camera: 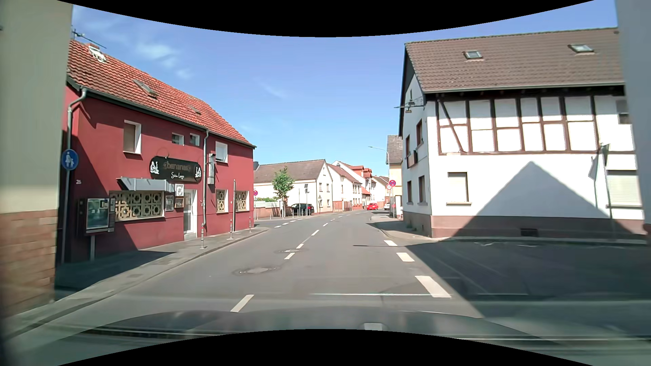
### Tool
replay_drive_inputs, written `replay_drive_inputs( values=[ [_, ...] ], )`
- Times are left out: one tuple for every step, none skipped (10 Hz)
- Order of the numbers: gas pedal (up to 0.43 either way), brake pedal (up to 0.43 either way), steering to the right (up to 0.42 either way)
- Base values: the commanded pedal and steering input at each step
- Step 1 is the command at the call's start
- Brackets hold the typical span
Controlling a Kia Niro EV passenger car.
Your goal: Follow the waypoints while adhering to traffic rules and regulations
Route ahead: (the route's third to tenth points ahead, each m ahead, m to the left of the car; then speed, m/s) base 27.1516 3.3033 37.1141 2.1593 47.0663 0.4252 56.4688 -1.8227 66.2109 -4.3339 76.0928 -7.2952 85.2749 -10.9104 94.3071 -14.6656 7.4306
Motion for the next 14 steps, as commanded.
replay_drive_inputs(
  values=[
    [0.087,0.000,-0.003],
    [0.087,0.000,-0.003],
    [0.087,0.000,-0.003],
    [0.079,0.000,-0.001],
    [0.079,0.000,0.000],
    [0.079,0.000,0.000],
    [0.079,0.000,0.000],
    [0.079,0.000,0.001],
    [0.079,0.000,0.001],
    [0.020,0.000,0.002],
    [0.000,0.000,0.002],
    [0.000,0.000,0.003],
    [0.000,0.000,0.004],
    [0.000,0.000,0.005]
  ],
)
